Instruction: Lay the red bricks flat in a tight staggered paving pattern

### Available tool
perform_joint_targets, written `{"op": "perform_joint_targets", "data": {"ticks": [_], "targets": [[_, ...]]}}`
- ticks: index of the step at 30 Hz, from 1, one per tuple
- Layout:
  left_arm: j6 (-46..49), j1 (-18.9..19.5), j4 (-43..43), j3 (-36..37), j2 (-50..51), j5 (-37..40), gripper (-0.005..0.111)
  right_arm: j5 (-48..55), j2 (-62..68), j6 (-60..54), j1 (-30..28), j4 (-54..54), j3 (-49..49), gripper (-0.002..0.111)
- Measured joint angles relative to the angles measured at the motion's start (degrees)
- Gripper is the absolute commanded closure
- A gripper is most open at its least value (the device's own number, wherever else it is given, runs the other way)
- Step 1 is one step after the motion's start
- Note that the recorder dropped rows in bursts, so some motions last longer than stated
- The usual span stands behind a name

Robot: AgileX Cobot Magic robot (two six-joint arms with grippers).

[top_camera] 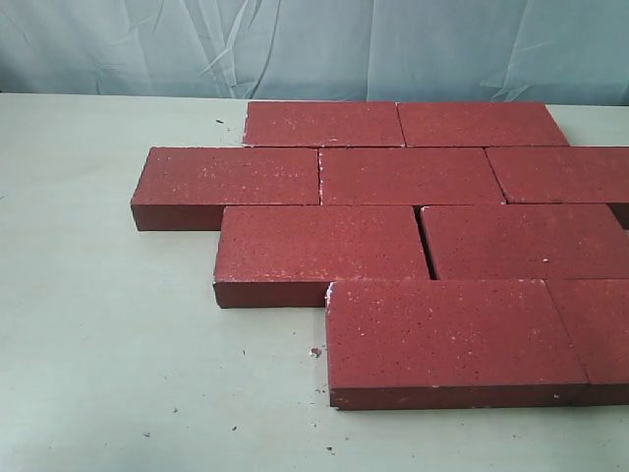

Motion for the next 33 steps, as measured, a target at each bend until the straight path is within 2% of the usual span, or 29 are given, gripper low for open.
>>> {"op": "perform_joint_targets", "data": {"ticks": [33], "targets": [[0.00, 0.00, 0.00, 0.00, 0.00, 0.00, 0.107, 0.00, 0.00, 0.00, 0.00, 0.77, 0.00, 0.109]]}}
